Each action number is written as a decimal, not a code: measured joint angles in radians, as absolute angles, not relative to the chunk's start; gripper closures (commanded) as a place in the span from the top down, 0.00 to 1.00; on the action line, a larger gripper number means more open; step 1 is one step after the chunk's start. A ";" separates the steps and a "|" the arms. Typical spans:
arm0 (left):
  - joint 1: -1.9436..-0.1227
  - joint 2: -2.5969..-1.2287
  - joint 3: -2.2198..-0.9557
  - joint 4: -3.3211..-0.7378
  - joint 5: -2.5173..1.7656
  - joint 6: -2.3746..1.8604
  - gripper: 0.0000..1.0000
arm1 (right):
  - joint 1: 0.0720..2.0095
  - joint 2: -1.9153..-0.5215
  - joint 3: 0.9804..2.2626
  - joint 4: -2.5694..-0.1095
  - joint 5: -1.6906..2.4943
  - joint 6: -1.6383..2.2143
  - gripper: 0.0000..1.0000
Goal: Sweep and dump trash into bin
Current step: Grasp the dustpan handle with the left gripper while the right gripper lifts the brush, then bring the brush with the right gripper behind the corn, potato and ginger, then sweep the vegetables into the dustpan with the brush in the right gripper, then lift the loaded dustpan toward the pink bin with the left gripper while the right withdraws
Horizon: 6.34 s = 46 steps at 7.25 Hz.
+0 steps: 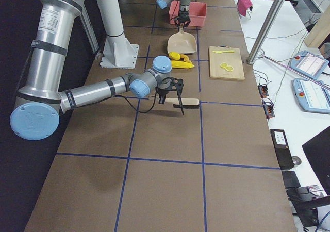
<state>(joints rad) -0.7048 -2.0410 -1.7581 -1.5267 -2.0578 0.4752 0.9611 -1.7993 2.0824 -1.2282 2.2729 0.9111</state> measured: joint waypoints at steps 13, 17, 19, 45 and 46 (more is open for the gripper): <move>-0.640 -2.116 -1.744 -1.331 -1.968 0.511 0.00 | 0.572 -1.172 2.042 -1.929 2.020 1.033 0.00; -0.638 -2.120 -1.743 -1.332 -1.955 0.511 0.00 | 0.485 -1.082 1.898 -1.950 1.938 1.010 0.00; -0.638 -2.124 -1.742 -1.331 -1.948 0.511 0.00 | 0.446 -1.004 1.818 -1.949 1.914 1.001 0.00; -0.702 -2.105 -1.605 -1.646 -2.207 0.446 0.00 | 0.454 -0.700 1.807 -1.959 1.940 1.098 0.00; -0.705 -2.105 -1.605 -1.652 -2.215 0.444 0.00 | 0.481 -0.715 1.850 -1.982 1.958 1.094 0.00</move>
<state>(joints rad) -0.7050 -2.1046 -1.6046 -1.6517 -2.2146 0.4444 0.4807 -0.7147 1.8503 -1.9825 1.9583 1.0935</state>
